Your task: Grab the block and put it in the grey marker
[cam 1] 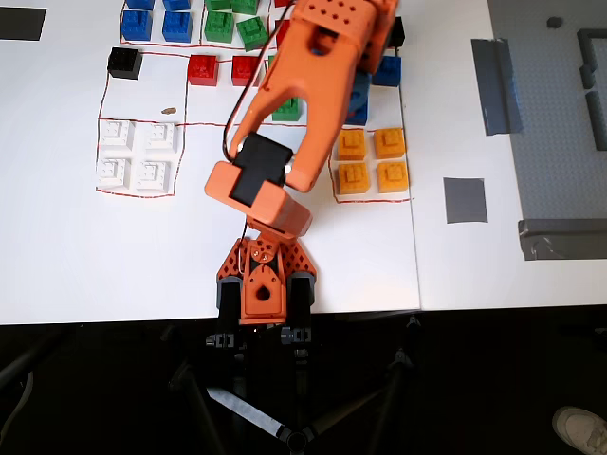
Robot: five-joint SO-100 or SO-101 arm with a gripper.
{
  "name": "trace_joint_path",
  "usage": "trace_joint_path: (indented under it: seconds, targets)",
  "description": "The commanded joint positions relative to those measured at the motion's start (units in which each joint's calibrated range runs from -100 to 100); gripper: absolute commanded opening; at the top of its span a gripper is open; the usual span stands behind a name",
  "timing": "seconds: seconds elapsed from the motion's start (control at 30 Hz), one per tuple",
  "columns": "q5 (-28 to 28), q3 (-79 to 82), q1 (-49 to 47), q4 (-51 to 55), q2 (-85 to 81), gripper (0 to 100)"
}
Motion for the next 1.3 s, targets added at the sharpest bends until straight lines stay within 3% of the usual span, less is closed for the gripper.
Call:
trace_joint_path:
  seconds: [0.0,0.27,0.53,0.87,1.27]
  targets:
    - [3.76,-7.01,8.39,-1.17,-2.76,0]
    - [12.21,-11.82,27.27,-7.94,5.61,0]
    - [17.0,-17.45,38.42,-12.75,14.42,0]
    - [19.44,-27.26,45.33,-15.45,27.89,0]
    - [18.36,-32.16,45.74,-16.02,36.7,0]
